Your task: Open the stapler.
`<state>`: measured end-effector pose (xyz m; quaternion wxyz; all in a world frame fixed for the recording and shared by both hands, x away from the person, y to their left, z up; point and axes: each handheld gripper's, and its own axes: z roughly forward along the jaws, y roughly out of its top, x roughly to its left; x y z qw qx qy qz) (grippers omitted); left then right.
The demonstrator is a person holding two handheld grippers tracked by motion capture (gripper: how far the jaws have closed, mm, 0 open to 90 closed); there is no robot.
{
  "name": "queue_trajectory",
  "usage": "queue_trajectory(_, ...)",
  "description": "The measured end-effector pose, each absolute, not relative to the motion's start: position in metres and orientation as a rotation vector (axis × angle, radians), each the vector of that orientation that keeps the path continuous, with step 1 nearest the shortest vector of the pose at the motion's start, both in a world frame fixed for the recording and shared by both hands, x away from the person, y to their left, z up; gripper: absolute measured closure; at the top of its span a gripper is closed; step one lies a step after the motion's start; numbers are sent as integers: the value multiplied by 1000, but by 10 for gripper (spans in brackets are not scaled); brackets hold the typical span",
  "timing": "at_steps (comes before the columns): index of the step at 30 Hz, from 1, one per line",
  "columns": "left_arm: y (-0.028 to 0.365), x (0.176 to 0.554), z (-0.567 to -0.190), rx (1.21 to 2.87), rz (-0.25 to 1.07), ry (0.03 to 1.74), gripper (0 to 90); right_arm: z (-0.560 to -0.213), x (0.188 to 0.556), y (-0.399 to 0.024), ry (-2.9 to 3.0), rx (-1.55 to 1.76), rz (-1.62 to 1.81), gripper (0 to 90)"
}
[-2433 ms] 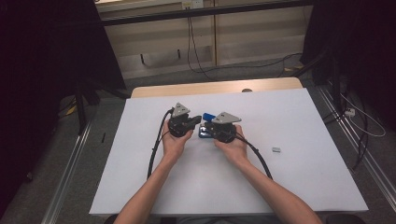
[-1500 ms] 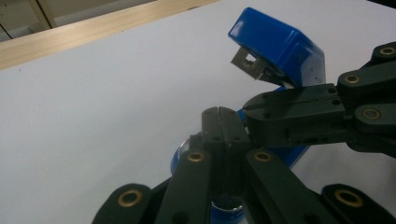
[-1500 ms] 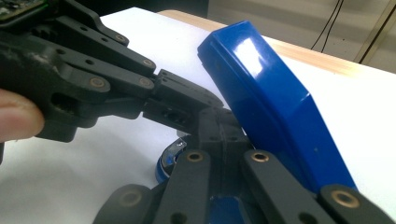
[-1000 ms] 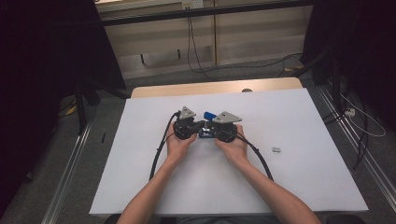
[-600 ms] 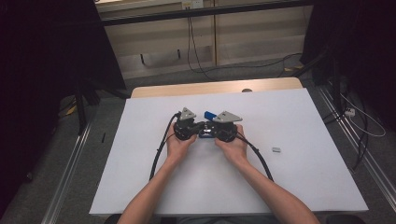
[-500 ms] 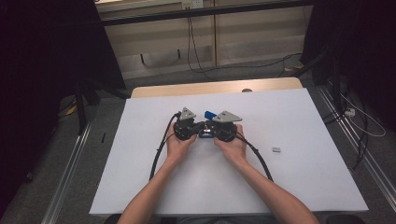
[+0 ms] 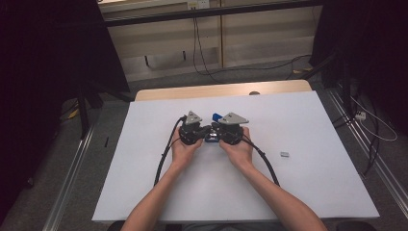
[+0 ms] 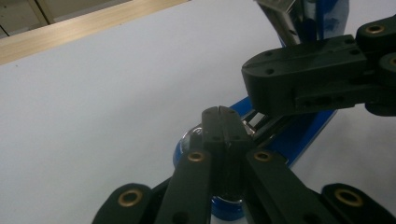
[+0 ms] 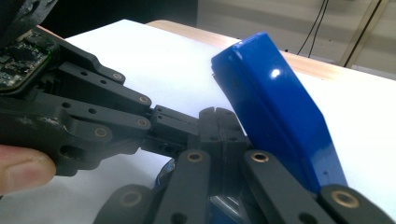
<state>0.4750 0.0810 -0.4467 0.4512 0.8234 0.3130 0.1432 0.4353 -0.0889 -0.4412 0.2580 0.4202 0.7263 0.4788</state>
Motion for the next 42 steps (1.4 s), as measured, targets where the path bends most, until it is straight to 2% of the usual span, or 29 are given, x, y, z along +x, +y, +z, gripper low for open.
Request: queue_trajectory(42, 82, 475, -447, 2025, 346, 779, 900, -428, 427, -106, 1900, 1175, 1285, 900)
